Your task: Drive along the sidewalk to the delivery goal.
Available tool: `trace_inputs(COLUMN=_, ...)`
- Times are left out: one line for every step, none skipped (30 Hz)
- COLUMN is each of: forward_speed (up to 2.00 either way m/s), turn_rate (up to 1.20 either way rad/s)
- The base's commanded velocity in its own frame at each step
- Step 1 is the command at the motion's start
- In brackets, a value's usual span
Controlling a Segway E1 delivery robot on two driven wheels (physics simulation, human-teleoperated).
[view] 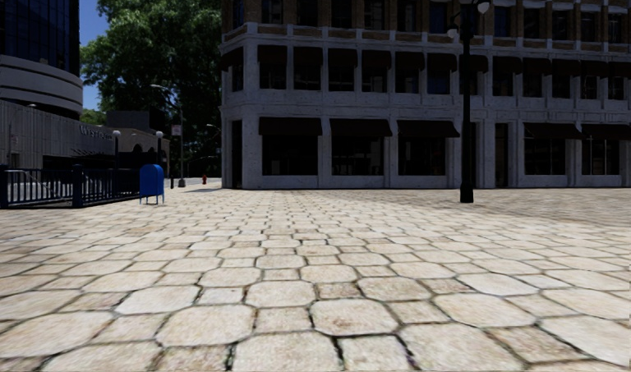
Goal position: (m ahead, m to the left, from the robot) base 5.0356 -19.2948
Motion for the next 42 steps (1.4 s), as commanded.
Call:
trace_inputs(forward_speed=1.47, turn_rate=0.00)
trace_inputs(forward_speed=1.47, turn_rate=0.00)
trace_inputs(forward_speed=1.47, turn_rate=0.00)
trace_inputs(forward_speed=1.47, turn_rate=0.00)
trace_inputs(forward_speed=1.47, turn_rate=-0.13)
trace_inputs(forward_speed=1.47, turn_rate=-0.34)
trace_inputs(forward_speed=1.47, turn_rate=-0.46)
trace_inputs(forward_speed=1.47, turn_rate=-0.46)
trace_inputs(forward_speed=1.47, turn_rate=-0.52)
trace_inputs(forward_speed=1.47, turn_rate=-0.55)
trace_inputs(forward_speed=1.47, turn_rate=-0.56)
trace_inputs(forward_speed=1.47, turn_rate=-0.56)
trace_inputs(forward_speed=1.47, turn_rate=-0.56)
trace_inputs(forward_speed=1.47, turn_rate=-0.56)
trace_inputs(forward_speed=1.47, turn_rate=-0.57)
trace_inputs(forward_speed=1.47, turn_rate=-0.57)
trace_inputs(forward_speed=1.47, turn_rate=-0.57)
trace_inputs(forward_speed=1.47, turn_rate=-0.57)
trace_inputs(forward_speed=1.47, turn_rate=-0.61)
trace_inputs(forward_speed=1.47, turn_rate=-0.65)
trace_inputs(forward_speed=1.47, turn_rate=-0.65)
trace_inputs(forward_speed=1.47, turn_rate=-0.66)
trace_inputs(forward_speed=1.47, turn_rate=-0.66)
trace_inputs(forward_speed=1.47, turn_rate=-0.66)
trace_inputs(forward_speed=1.47, turn_rate=-0.66)
trace_inputs(forward_speed=1.47, turn_rate=-0.66)
trace_inputs(forward_speed=1.47, turn_rate=-0.66)
trace_inputs(forward_speed=1.47, turn_rate=-0.66)
trace_inputs(forward_speed=1.47, turn_rate=-0.66)
trace_inputs(forward_speed=1.47, turn_rate=-0.66)
trace_inputs(forward_speed=1.47, turn_rate=-0.65)
trace_inputs(forward_speed=1.47, turn_rate=-0.64)
trace_inputs(forward_speed=1.47, turn_rate=-0.64)
trace_inputs(forward_speed=1.47, turn_rate=-0.64)
trace_inputs(forward_speed=1.47, turn_rate=-0.63)
trace_inputs(forward_speed=1.47, turn_rate=-0.63)
trace_inputs(forward_speed=1.47, turn_rate=-0.63)
trace_inputs(forward_speed=1.47, turn_rate=-0.63)
trace_inputs(forward_speed=1.47, turn_rate=-0.63)
trace_inputs(forward_speed=1.47, turn_rate=-0.63)
trace_inputs(forward_speed=1.47, turn_rate=-0.63)
trace_inputs(forward_speed=1.47, turn_rate=-0.63)
